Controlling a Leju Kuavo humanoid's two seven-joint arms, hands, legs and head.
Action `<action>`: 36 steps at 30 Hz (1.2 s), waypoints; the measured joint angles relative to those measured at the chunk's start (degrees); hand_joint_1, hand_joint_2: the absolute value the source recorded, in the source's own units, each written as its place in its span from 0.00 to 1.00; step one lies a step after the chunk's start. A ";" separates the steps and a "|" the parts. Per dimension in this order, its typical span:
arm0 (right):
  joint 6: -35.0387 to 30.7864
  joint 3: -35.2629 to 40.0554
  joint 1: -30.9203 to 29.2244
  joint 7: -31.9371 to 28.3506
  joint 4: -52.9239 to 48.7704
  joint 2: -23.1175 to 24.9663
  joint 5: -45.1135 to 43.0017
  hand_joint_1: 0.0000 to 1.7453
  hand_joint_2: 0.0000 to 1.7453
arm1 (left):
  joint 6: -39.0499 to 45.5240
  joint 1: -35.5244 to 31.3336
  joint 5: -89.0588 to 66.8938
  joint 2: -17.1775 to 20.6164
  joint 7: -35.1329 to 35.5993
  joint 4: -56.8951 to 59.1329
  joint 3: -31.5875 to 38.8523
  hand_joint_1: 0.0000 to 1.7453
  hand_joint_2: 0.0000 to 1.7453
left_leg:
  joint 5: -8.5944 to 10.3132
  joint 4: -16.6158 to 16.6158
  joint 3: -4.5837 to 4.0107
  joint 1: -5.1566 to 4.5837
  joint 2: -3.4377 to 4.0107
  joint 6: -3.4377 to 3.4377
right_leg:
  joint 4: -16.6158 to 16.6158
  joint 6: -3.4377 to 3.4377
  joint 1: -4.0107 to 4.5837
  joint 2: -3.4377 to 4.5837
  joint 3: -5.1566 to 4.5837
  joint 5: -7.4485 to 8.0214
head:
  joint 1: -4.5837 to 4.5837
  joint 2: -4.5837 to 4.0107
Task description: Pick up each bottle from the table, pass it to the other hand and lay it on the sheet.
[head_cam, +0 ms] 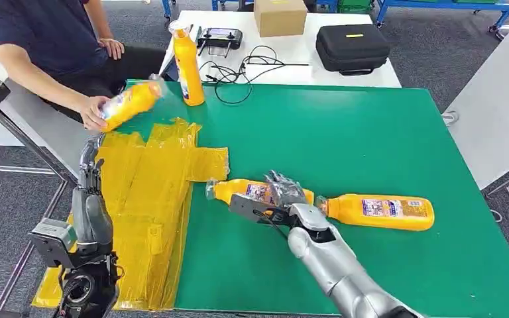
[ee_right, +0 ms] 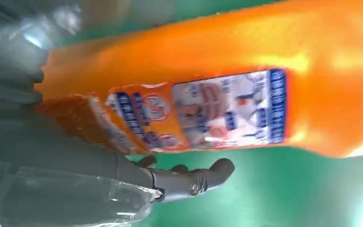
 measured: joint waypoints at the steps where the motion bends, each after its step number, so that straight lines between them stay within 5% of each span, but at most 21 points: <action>1: 0.55 0.44 -0.35 0.15 0.68 0.55 0.44 1.00 1.00 | 0.29 0.37 0.39 0.33 -0.33 -0.06 0.18 0.00 0.00 | 0.00 0.00 0.02 0.00 0.02 0.00 | 0.00 0.00 0.00 0.08 0.00 0.00 | 0.02 0.00; 10: 2.76 3.52 -2.34 1.51 4.29 4.86 2.41 1.00 1.00 | 1.29 5.22 2.82 1.86 -1.93 -2.36 4.48 0.00 0.00 | -0.03 -0.01 0.12 0.07 0.32 -0.04 | -0.02 -0.03 0.04 0.32 -0.01 -0.01 | 0.00 0.00; 17: 3.00 4.68 -2.48 1.86 4.86 5.88 2.98 1.00 1.00 | 0.55 8.39 -3.68 -0.26 3.28 -8.29 7.11 0.00 0.00 | -0.03 0.00 0.15 0.04 0.35 -0.04 | -0.03 -0.03 0.02 0.34 0.00 0.01 | 0.00 0.00; 23: -0.73 4.40 -2.20 1.31 4.84 5.32 0.77 1.00 1.00 | -0.58 10.72 -8.81 -3.65 5.70 -12.79 7.39 0.00 0.00 | -0.03 0.00 0.15 0.00 0.29 -0.04 | -0.05 -0.03 -0.01 0.32 0.01 0.00 | 0.00 0.00; 34: -7.13 1.75 -0.57 -2.21 2.34 3.17 -3.21 1.00 1.00 | -5.40 10.28 -3.42 -3.78 5.61 -12.02 7.13 0.00 0.00 | -0.02 0.00 0.08 0.00 0.24 -0.03 | -0.03 -0.02 0.00 0.28 -0.02 0.01 | -0.02 0.00; 35: -8.26 1.29 0.01 -3.20 0.74 2.80 -4.24 1.00 1.00 | -7.19 10.09 -1.34 -3.74 6.16 -11.65 7.15 0.00 1.00 | -0.02 0.00 0.05 0.00 0.24 -0.03 | -0.03 -0.02 0.00 0.28 -0.04 0.01 | 0.00 0.00; 36: -9.06 0.92 0.51 -4.04 -1.16 2.33 -5.13 1.00 1.00 | -8.79 9.95 0.54 -3.67 6.57 -11.28 7.15 0.00 1.00 | -0.02 0.00 0.03 0.00 0.24 -0.03 | -0.03 -0.02 0.00 0.28 -0.06 0.01 | 0.00 0.02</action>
